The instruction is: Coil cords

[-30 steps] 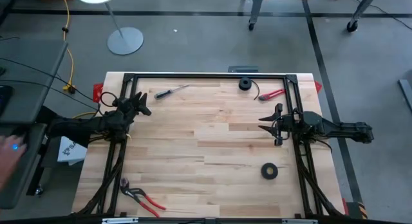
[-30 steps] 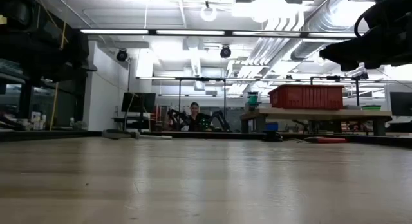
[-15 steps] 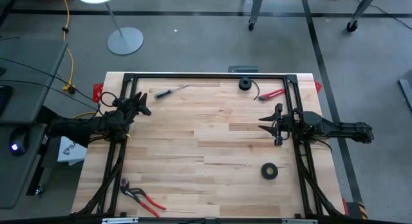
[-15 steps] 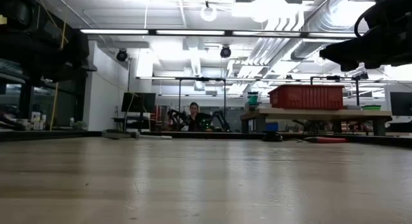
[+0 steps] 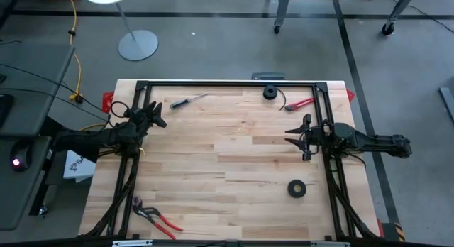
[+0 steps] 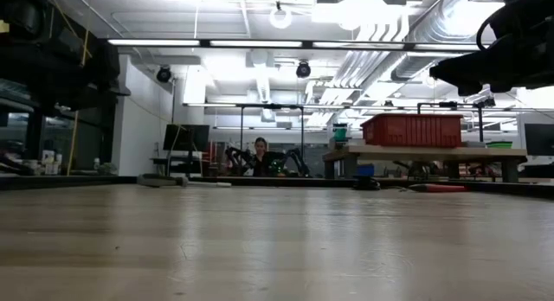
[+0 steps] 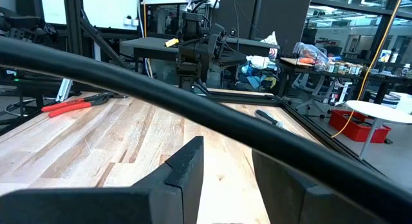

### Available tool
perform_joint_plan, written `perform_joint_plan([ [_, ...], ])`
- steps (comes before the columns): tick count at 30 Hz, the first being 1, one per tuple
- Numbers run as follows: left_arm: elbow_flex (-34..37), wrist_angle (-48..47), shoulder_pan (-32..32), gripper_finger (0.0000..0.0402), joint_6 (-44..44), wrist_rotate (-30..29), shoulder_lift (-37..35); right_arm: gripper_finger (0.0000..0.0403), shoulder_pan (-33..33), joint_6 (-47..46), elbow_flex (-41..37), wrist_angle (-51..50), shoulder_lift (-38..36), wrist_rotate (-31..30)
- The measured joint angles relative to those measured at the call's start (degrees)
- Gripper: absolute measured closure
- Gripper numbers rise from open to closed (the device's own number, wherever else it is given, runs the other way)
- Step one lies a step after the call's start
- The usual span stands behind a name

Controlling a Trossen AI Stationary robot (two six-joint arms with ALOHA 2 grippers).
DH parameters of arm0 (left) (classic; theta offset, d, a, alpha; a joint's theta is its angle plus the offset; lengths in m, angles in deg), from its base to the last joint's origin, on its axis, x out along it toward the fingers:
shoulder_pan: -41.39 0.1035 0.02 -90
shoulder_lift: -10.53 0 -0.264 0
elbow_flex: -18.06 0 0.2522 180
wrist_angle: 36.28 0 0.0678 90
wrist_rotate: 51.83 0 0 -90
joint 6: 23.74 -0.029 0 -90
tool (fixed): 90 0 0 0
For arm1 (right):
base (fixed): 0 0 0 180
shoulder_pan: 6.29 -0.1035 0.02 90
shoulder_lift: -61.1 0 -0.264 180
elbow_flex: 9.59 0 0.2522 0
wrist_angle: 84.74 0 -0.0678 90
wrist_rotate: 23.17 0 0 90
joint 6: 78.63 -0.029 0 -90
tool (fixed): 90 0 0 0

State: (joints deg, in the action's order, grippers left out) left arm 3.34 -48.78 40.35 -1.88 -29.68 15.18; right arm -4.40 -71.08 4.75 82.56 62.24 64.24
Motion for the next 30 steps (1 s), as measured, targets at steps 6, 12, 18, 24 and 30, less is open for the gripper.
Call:
perform_joint_plan([
  [6, 0.0, 0.0, 0.0, 0.0241, 0.0, 0.0, 0.0, 0.0277, 0.0, 0.0, 0.0, 0.0, 0.0, 0.0],
  [12, 0.0, 0.0, 0.0, 0.0241, 0.0, 0.0, 0.0, 0.0277, 0.0, 0.0, 0.0, 0.0, 0.0, 0.0],
  [18, 0.0, 0.0, 0.0, 0.0241, 0.0, 0.0, 0.0, 0.0277, 0.0, 0.0, 0.0, 0.0, 0.0, 0.0],
  [24, 0.0, 1.3, 0.0, 0.0241, 4.0, 0.7, 0.0, 0.0277, 0.0, 0.0, 0.0, 0.0, 0.0, 0.0],
  [30, 0.3, 14.7, 3.2, 0.0241, 24.3, 20.8, 3.5, 0.0277, 0.0, 0.0, 0.0, 0.0, 0.0, 0.0],
])
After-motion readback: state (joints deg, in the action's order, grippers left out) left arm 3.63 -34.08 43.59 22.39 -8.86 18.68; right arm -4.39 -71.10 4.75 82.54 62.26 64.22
